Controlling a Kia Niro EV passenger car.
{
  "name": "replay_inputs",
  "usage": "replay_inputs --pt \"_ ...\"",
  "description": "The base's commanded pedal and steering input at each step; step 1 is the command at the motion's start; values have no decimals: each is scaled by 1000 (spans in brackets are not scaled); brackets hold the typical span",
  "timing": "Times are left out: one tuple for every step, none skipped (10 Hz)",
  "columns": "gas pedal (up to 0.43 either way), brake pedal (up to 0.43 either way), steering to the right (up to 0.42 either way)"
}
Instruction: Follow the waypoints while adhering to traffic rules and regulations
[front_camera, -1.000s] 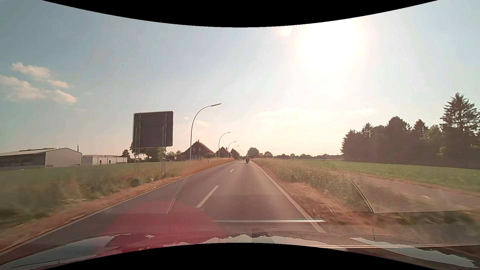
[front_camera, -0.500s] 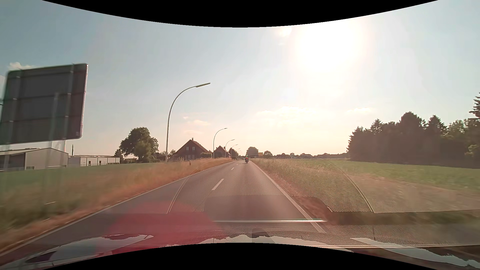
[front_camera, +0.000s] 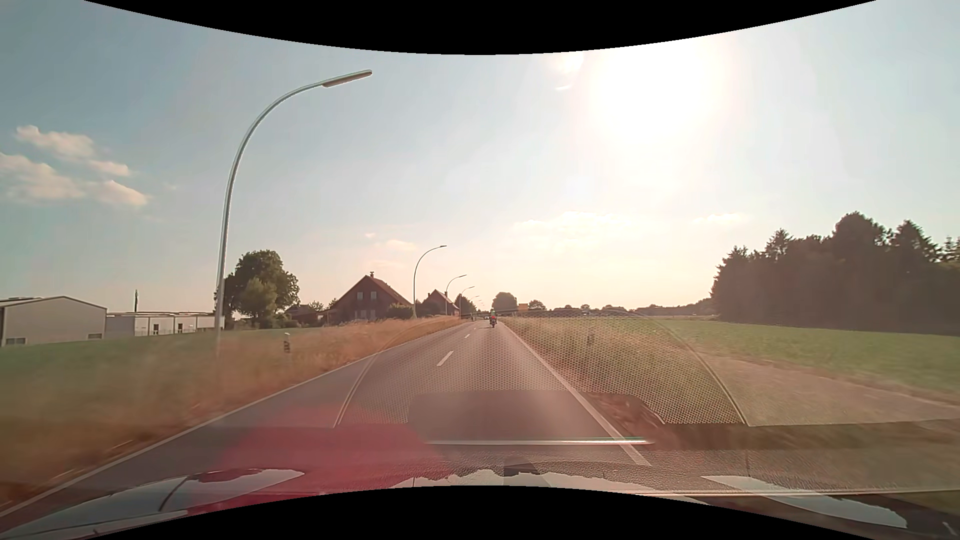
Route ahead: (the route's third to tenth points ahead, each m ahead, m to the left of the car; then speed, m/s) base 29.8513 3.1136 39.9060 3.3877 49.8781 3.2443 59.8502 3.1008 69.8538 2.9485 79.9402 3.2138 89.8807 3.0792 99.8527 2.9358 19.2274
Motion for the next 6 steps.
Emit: replay_inputs --pt "390 0 -4" --pt "378 0 -5" --pt "358 0 -4" --pt "350 0 -4" --pt "350 0 -4" --pt "350 0 -4"
